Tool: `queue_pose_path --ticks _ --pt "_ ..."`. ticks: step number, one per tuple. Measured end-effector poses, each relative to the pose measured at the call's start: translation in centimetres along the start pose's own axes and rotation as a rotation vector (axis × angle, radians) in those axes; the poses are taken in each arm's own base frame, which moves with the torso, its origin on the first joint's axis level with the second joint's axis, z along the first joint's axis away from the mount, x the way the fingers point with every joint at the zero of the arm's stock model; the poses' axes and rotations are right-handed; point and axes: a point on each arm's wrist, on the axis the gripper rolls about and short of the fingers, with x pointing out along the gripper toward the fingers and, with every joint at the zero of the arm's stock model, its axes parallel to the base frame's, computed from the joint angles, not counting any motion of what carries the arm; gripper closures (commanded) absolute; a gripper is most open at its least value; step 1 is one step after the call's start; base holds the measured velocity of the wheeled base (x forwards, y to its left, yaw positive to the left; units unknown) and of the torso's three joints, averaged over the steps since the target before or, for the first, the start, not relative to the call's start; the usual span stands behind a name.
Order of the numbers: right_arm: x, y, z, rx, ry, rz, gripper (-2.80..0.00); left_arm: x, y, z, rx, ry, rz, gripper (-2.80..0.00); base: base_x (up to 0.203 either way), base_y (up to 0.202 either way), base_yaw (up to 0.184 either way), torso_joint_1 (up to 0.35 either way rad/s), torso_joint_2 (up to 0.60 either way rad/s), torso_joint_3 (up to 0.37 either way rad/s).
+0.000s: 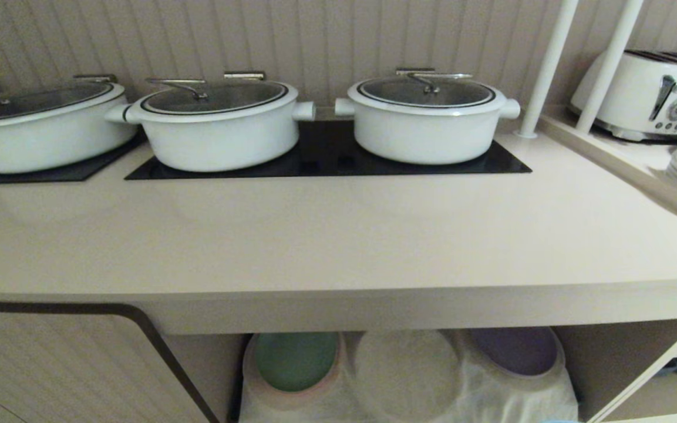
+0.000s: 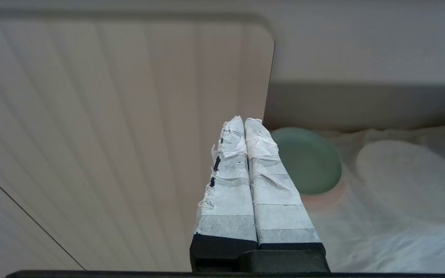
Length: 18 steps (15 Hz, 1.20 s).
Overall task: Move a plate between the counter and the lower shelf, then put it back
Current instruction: Put the plate
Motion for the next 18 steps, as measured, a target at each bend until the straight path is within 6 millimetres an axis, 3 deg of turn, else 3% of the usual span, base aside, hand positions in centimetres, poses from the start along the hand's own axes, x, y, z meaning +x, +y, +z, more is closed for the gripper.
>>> queue_pose_path --ticks 11,18 --pt "-0.08 0.12 0.16 0.0 -0.001 0.014 0.0 0.0 0.0 0.0 0.0 0.0 0.0 0.0 0.0 0.0 0.0 0.267 -0.57 -0.303" --pt "-0.07 0.14 0.18 -0.002 0.001 0.018 0.0 0.0 0.0 0.02 0.0 -0.001 0.0 0.0 0.0 0.0 0.0 0.192 -0.39 -0.201"
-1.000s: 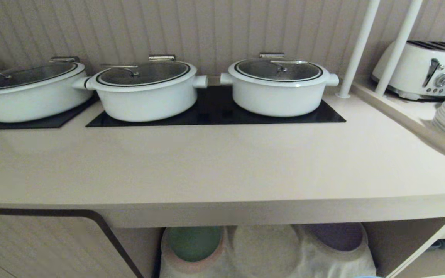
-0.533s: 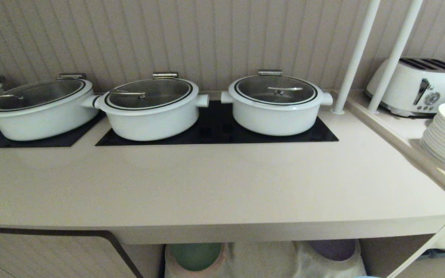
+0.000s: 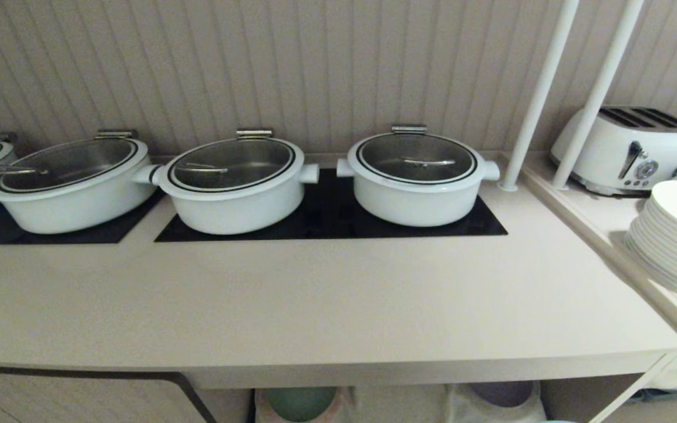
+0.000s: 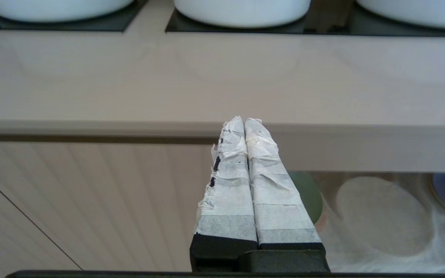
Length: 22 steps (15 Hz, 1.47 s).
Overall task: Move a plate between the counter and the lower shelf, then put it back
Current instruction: Put the plate
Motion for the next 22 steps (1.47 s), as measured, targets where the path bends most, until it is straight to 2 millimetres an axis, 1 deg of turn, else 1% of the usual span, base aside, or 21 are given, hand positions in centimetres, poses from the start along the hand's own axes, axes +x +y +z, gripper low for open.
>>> queue_pose_path --ticks 11,22 --pt "-0.01 0.0 -0.02 -0.004 0.0 0.001 0.0 0.0 0.0 -0.02 0.0 0.001 0.0 0.0 0.0 0.0 0.0 0.159 -0.32 -0.165" --pt "-0.03 0.0 -0.02 -0.005 -0.002 0.001 0.0 0.0 0.0 -0.01 0.0 0.001 0.0 0.0 0.0 0.0 0.0 0.003 -0.01 -0.003"
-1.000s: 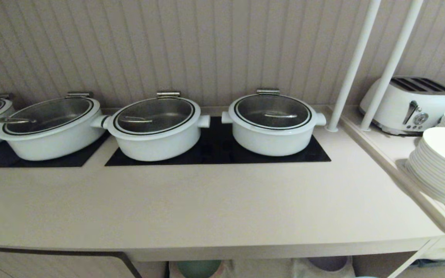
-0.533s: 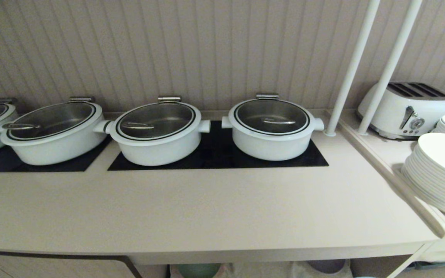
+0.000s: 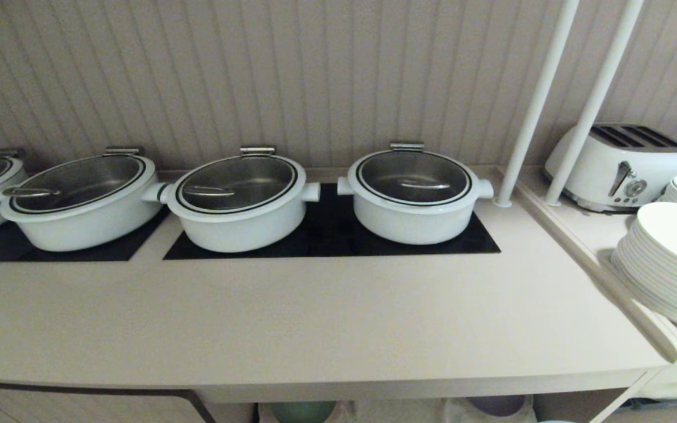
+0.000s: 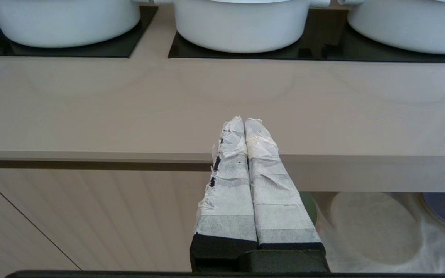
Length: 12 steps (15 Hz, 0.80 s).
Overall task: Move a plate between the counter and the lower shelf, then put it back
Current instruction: Put the plate
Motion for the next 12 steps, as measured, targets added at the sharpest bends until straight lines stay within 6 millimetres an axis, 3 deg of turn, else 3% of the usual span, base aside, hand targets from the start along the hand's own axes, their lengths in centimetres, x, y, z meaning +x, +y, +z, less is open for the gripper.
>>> queue_pose_path --ticks 12 --pt "0.05 0.17 0.3 0.008 0.007 0.0 0.0 0.0 0.0 0.0 0.0 0.0 0.0 0.0 0.0 0.0 0.0 0.0 0.0 0.0"
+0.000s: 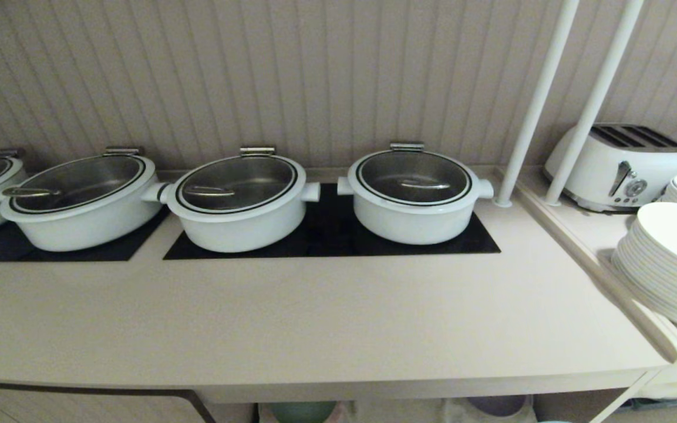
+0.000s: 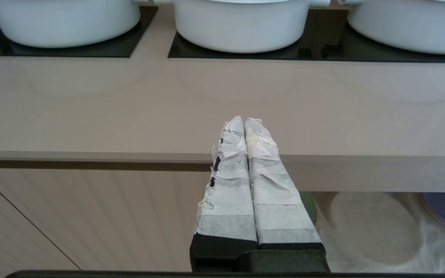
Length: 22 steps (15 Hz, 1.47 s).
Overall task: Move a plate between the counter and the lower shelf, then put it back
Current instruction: Put the plate
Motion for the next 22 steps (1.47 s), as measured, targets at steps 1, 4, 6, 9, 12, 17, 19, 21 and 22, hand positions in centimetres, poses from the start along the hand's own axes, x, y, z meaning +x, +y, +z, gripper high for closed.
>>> queue_pose_path --ticks 1,4,6,9,12,17,19,21,22 --pt "0.1 0.1 0.2 0.001 0.002 0.0 0.0 0.0 0.0 0.0 0.0 0.0 0.0 0.0 0.0 0.0 0.0 0.0 0.0 0.0" --pt "0.6 0.7 1.4 0.011 -0.015 0.005 0.0 0.0 0.0 0.0 0.0 0.0 0.0 0.0 0.0 0.0 0.0 0.0 0.0 0.0" --pt "0.9 1.3 2.7 0.02 -0.022 0.001 0.0 0.0 0.0 0.0 0.0 0.0 -0.001 0.0 0.0 0.0 0.0 0.0 0.0 0.0" --pt "1.6 2.5 5.1 0.03 -0.024 -0.006 0.0 0.0 0.0 0.0 0.0 0.0 0.0 0.0 0.0 0.0 0.0 0.0 0.0 0.0" --pt "2.7 3.5 7.8 0.049 -0.035 -0.018 0.0 0.0 0.0 0.0 0.0 0.0 0.0 0.0 0.0 0.0 0.0 0.0 0.0 0.0" --pt "5.1 4.5 12.8 0.11 -0.018 -0.07 0.0 0.0 0.0 0.0 0.0 0.0 0.0 0.0 0.0 0.0 0.0 0.0 0.0 0.0" --pt "6.7 4.6 14.8 0.131 -0.009 -0.088 0.0 0.0 0.0 0.0 0.0 0.0 0.0 0.0 0.0 0.0 0.0 0.0 0.0 0.0" --pt "8.4 4.9 16.7 0.151 -0.006 -0.096 0.0 0.0 0.0 0.0 0.0 0.001 -0.001 0.0 0.0 0.0 0.0 0.0 0.0 0.0" --pt "9.2 5.1 17.7 0.164 -0.007 -0.097 0.0 0.0 0.0 0.0 0.0 0.0 -0.001 0.0 0.0 0.0 0.0 0.0 0.0 0.0"
